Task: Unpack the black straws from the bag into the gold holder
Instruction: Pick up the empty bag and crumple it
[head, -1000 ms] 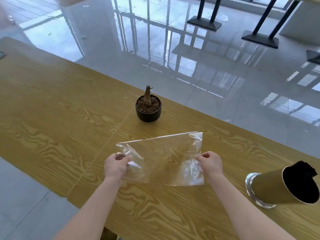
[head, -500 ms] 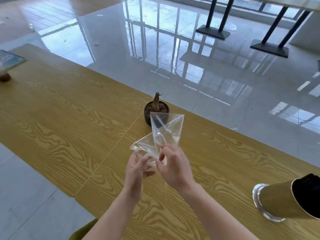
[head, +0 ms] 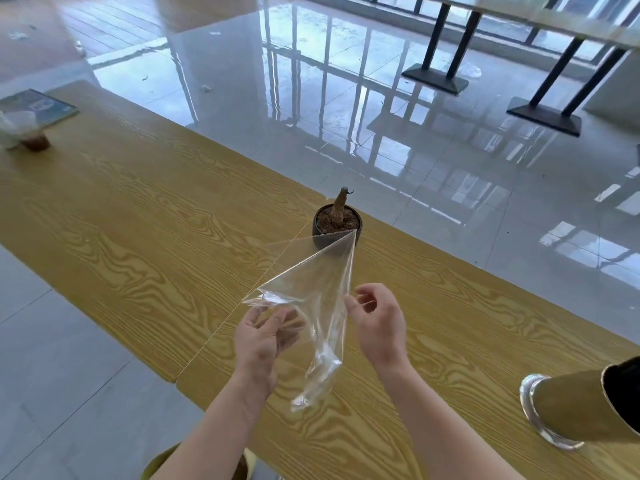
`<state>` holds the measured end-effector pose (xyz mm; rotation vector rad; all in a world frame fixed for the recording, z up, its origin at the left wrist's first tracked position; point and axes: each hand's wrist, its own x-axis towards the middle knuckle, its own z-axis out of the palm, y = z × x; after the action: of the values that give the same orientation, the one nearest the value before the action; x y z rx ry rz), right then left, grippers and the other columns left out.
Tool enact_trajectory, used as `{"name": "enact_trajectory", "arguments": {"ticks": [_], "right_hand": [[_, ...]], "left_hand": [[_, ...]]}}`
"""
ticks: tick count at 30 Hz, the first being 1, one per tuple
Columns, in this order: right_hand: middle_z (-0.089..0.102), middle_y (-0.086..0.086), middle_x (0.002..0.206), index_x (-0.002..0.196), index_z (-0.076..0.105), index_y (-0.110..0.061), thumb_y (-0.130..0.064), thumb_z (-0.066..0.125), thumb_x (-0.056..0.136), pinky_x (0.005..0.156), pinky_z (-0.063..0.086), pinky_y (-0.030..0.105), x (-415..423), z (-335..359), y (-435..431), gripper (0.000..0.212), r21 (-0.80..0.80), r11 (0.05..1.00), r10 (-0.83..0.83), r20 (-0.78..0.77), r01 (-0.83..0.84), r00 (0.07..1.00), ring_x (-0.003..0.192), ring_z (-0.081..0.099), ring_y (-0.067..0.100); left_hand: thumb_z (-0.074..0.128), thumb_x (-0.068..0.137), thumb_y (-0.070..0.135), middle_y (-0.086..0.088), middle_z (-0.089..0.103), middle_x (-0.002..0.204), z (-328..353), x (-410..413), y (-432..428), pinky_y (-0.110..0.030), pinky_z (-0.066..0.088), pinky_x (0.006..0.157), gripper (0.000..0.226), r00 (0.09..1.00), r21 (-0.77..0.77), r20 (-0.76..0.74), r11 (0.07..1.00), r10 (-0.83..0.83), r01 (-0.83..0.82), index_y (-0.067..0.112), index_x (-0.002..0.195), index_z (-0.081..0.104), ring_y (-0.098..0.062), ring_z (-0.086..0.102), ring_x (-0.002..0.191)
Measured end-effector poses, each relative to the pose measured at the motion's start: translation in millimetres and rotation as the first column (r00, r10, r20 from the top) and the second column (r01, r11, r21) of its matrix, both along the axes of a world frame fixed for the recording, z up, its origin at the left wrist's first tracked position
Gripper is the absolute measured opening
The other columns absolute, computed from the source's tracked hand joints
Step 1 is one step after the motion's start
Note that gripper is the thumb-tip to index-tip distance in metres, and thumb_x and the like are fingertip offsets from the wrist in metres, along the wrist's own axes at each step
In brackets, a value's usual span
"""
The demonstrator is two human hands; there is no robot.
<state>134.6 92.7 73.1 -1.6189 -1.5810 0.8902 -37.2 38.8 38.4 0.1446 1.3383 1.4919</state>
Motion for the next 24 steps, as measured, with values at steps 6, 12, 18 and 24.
{"name": "enact_trajectory", "arguments": {"ticks": [6, 12, 18, 24], "right_hand": [[0.067, -0.012, 0.102, 0.115, 0.061, -0.026, -0.037, 0.073, 0.09, 0.074, 0.049, 0.02, -13.1, -3.1, -6.8, 0.03, -0.32, 0.939, 0.078, -0.148, -0.123, 0.986, 0.098, 0.064, 0.007], [0.074, -0.011, 0.081, 0.084, 0.072, -0.029, -0.023, 0.077, 0.086, 0.072, 0.057, 0.023, -49.2, -8.2, -45.5, 0.007, -0.211, 0.93, 0.269, -0.169, -0.302, 0.948, 0.078, 0.07, 0.004], [0.072, -0.012, 0.078, 0.083, 0.071, -0.028, -0.025, 0.076, 0.087, 0.066, 0.054, 0.018, -98.1, -11.5, -107.6, 0.007, -0.168, 0.851, 0.483, -0.117, -0.497, 0.868, 0.076, 0.067, 0.003], [0.068, -0.015, 0.075, 0.081, 0.067, -0.027, -0.027, 0.073, 0.089, 0.058, 0.043, 0.014, -150.6, -37.9, -157.7, 0.01, -0.209, 0.774, 0.606, -0.026, -0.597, 0.795, 0.071, 0.062, 0.0]], "left_hand": [[0.073, 0.087, 0.007, -0.021, 0.077, 0.098, 13.1, -22.5, -38.2, -0.029, 0.052, 0.054, 0.023, 0.999, 0.005, 0.01, 0.999, 0.032, -0.032, 0.013, 0.108, 0.065, -0.033, 0.069, 0.078], [0.075, 0.086, 0.01, -0.012, 0.077, 0.082, 13.5, -39.7, -114.3, -0.026, 0.056, 0.054, 0.012, 0.96, -0.088, -0.21, 0.975, 0.185, -0.206, 0.011, 0.097, 0.071, -0.02, 0.072, 0.064], [0.081, 0.081, 0.016, -0.009, 0.077, 0.078, 4.4, -70.2, -200.5, -0.026, 0.058, 0.056, 0.015, 0.835, -0.195, -0.465, 0.886, 0.293, -0.42, 0.015, 0.093, 0.073, -0.013, 0.068, 0.057], [0.088, 0.074, 0.015, -0.009, 0.072, 0.074, -27.2, -109.8, -268.4, -0.022, 0.053, 0.049, 0.032, 0.772, -0.275, -0.527, 0.788, 0.356, -0.551, 0.017, 0.098, 0.066, -0.013, 0.066, 0.052]]}}
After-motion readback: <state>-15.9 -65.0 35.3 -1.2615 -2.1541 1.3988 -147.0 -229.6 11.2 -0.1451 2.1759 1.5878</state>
